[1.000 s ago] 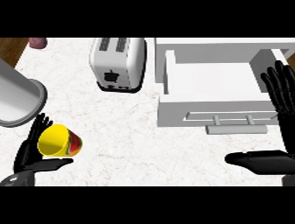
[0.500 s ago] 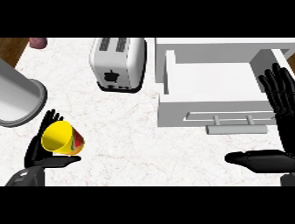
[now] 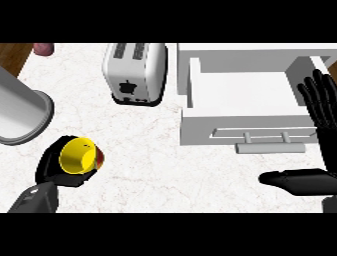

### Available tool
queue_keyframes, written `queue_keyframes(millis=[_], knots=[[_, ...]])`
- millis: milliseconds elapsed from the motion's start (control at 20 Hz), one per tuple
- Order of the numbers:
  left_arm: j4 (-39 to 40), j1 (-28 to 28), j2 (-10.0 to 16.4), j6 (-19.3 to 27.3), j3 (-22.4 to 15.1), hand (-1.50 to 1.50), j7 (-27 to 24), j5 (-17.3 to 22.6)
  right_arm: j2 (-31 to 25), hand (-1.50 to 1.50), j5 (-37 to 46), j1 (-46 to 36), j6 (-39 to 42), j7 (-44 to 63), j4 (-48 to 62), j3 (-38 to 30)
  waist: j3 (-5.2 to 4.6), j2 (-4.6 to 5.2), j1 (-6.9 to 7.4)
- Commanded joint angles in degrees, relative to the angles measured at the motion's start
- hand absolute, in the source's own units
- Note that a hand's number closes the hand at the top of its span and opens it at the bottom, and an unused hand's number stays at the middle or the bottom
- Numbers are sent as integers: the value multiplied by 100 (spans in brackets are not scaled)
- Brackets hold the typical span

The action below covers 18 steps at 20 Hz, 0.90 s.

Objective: Pick up the cup, place it into the drawer and close the drawer

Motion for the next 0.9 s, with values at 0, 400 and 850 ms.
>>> queue_keyframes(millis=[0,400,850], knots=[[-95,36,-252,-960,-44,150,-839,86,81,-150,165,145,-10,4,-129,220,-5,5,-25],[-409,-93,-219,-227,301,150,-1011,482,-150,-150,-6,6,86,-80,20,-150,8,1,41],[-1045,-532,-339,252,347,150,-853,679,21,-150,100,327,63,-245,-82,19,20,-42,62]])
